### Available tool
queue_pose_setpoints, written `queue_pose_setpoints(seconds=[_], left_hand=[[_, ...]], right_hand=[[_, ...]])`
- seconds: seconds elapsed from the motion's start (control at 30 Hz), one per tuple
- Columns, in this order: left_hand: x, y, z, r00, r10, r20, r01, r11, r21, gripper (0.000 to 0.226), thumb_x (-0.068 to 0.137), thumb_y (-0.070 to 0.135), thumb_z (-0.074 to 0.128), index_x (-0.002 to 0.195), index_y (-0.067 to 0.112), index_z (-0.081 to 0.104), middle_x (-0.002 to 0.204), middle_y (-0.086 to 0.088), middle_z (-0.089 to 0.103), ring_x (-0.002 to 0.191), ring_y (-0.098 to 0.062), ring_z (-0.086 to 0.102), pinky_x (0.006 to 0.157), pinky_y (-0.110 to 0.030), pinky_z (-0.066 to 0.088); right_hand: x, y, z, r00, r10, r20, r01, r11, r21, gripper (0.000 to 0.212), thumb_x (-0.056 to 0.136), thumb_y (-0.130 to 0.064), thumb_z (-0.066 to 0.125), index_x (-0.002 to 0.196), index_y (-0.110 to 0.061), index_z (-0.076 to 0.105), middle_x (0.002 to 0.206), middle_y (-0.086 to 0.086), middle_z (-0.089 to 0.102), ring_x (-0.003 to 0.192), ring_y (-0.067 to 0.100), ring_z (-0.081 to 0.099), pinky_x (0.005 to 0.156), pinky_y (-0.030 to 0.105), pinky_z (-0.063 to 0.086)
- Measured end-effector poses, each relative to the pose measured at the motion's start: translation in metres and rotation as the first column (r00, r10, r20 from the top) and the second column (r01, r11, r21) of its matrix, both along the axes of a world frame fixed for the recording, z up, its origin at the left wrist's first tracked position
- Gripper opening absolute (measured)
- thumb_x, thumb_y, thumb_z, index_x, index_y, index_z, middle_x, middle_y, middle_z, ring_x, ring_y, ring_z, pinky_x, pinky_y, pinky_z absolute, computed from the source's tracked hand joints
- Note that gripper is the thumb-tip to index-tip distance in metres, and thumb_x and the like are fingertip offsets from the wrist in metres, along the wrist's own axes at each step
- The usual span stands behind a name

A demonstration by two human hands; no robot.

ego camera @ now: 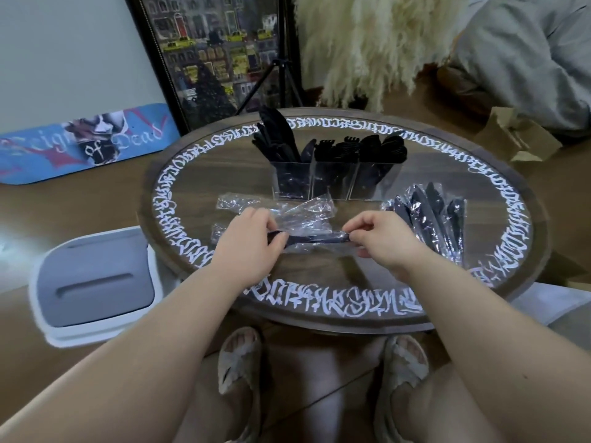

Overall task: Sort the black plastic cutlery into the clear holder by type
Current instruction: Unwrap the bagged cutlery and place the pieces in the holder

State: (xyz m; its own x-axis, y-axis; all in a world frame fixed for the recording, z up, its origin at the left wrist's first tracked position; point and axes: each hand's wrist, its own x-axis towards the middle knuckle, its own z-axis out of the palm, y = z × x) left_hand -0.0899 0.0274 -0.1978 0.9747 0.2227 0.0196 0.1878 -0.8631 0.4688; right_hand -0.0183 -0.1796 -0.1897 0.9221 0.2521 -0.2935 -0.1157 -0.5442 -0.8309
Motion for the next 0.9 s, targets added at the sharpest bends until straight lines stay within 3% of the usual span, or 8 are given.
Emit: queue_pose_setpoints(seconds=[0.1,0.23,0.33,0.43,0.57,0.7,0.83,0.9], left_hand=[[0.001,-0.003,-0.002,0.995,-0.094,-0.033,0.098,0.983,0.154,0.034,0.093,0.046,0.049,0.117,0.022,0.053,0.123,0.002,0.051,0.119,-0.02,0.042,0.097,-0.04,0.04],[0.009,-0.017,-0.002,0.979,-0.198,-0.039,0.202,0.956,0.215,0.043,0.096,0.05,0.037,0.131,0.027,0.049,0.134,0.007,0.053,0.126,-0.017,0.044,0.102,-0.043,0.035],[0.015,-0.021,-0.005,0.971,-0.213,-0.107,0.231,0.95,0.211,0.041,0.098,0.051,0.032,0.125,0.028,0.052,0.121,0.007,0.061,0.112,-0.018,0.056,0.096,-0.043,0.039],[0.019,-0.021,-0.007,0.965,-0.224,-0.134,0.245,0.954,0.172,0.035,0.099,0.049,0.032,0.106,0.024,0.057,0.098,0.006,0.064,0.094,-0.02,0.059,0.081,-0.037,0.044],[0.024,-0.019,-0.009,0.963,-0.248,-0.102,0.261,0.954,0.151,0.032,0.098,0.047,0.036,0.093,0.021,0.053,0.074,0.008,0.054,0.076,-0.019,0.054,0.067,-0.035,0.044],[0.025,-0.017,-0.009,0.963,-0.258,-0.083,0.268,0.952,0.15,0.033,0.098,0.048,0.037,0.092,0.02,0.053,0.07,0.007,0.052,0.072,-0.019,0.054,0.067,-0.036,0.046],[0.02,-0.016,-0.011,0.959,-0.271,-0.078,0.281,0.943,0.18,0.032,0.098,0.048,0.038,0.088,0.02,0.049,0.066,0.007,0.049,0.069,-0.018,0.051,0.062,-0.034,0.041],[0.018,-0.016,-0.011,0.959,-0.273,-0.07,0.281,0.941,0.186,0.031,0.097,0.048,0.039,0.084,0.021,0.046,0.064,0.008,0.045,0.068,-0.018,0.048,0.061,-0.034,0.038]], right_hand=[[0.0,0.004,-0.005,0.998,0.022,-0.053,-0.018,0.998,0.068,0.021,0.091,0.002,0.054,0.083,-0.014,0.064,0.074,0.006,0.065,0.073,0.018,0.066,0.073,0.034,0.058],[0.001,0.009,-0.006,0.998,0.057,-0.013,-0.056,0.996,0.072,0.018,0.09,0.002,0.057,0.083,-0.013,0.065,0.076,0.006,0.065,0.067,0.014,0.063,0.064,0.028,0.056],[0.002,0.012,-0.007,0.998,0.06,0.02,-0.061,0.995,0.084,0.018,0.089,0.0,0.059,0.082,-0.015,0.066,0.074,0.004,0.066,0.069,0.016,0.063,0.073,0.037,0.059],[0.005,0.015,-0.009,0.995,0.079,0.062,-0.084,0.993,0.081,0.018,0.088,-0.001,0.06,0.081,-0.017,0.066,0.07,0.0,0.067,0.07,0.021,0.064,0.079,0.046,0.057],[0.008,0.017,-0.008,0.974,0.167,0.154,-0.172,0.985,0.022,0.008,0.088,-0.013,0.063,0.091,-0.02,0.066,0.078,-0.003,0.065,0.078,0.018,0.064,0.082,0.042,0.055],[0.01,0.018,-0.006,0.952,0.234,0.198,-0.228,0.972,-0.053,0.009,0.089,-0.014,0.063,0.089,-0.021,0.069,0.075,-0.01,0.063,0.07,0.007,0.057,0.071,0.026,0.048],[0.006,0.021,-0.006,0.939,0.254,0.23,-0.24,0.967,-0.088,0.012,0.084,-0.009,0.065,0.08,-0.019,0.069,0.081,0.0,0.068,0.082,0.02,0.065,0.082,0.037,0.053],[0.003,0.024,-0.007,0.929,0.272,0.251,-0.245,0.96,-0.133,0.011,0.085,-0.01,0.064,0.08,-0.019,0.068,0.083,-0.001,0.068,0.083,0.018,0.064,0.083,0.037,0.053]])
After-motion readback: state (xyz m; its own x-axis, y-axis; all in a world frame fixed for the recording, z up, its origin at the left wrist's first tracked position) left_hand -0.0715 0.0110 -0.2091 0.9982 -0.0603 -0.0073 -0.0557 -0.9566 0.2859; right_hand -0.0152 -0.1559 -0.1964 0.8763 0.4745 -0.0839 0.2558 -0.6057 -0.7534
